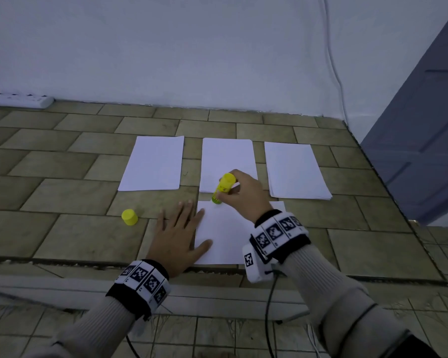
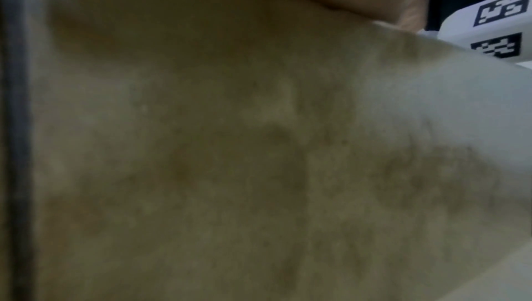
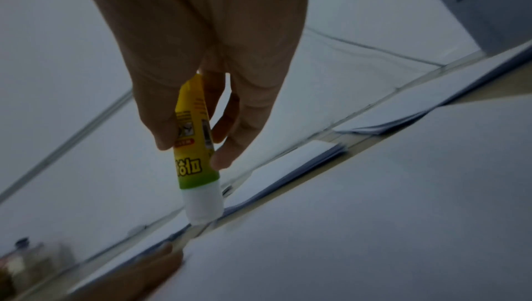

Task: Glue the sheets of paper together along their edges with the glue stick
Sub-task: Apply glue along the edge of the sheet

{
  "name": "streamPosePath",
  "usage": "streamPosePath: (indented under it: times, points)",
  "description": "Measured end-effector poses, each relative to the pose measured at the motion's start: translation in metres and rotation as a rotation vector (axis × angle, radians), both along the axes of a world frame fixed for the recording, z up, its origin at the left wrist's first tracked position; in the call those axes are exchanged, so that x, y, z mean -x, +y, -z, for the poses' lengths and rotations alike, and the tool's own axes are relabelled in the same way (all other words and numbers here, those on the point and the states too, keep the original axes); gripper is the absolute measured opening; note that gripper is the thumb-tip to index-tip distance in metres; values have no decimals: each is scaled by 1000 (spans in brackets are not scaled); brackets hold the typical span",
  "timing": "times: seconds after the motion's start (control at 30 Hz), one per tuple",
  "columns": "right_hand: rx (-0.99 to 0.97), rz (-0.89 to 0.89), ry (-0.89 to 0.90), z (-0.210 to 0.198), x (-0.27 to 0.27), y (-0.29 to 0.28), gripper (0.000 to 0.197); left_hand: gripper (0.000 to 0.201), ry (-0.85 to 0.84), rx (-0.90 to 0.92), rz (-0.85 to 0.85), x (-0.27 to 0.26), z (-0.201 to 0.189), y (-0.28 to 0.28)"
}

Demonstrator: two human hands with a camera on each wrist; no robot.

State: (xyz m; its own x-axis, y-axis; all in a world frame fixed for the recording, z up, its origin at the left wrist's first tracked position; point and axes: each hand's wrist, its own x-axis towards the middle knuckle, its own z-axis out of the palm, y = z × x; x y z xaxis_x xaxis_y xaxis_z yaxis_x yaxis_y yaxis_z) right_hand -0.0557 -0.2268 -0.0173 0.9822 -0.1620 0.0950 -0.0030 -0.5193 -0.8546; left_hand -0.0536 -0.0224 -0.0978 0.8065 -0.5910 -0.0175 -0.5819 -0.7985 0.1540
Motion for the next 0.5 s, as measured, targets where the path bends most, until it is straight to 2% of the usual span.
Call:
streamPosePath:
  times: [0.23, 0.5]
  points:
    - [229, -143, 11, 1, -23, 26, 24, 99, 0, -14, 4, 0, 0, 0]
    - [386, -143, 54, 0, -29, 30, 25, 98, 0, -14, 4, 0, 1, 0]
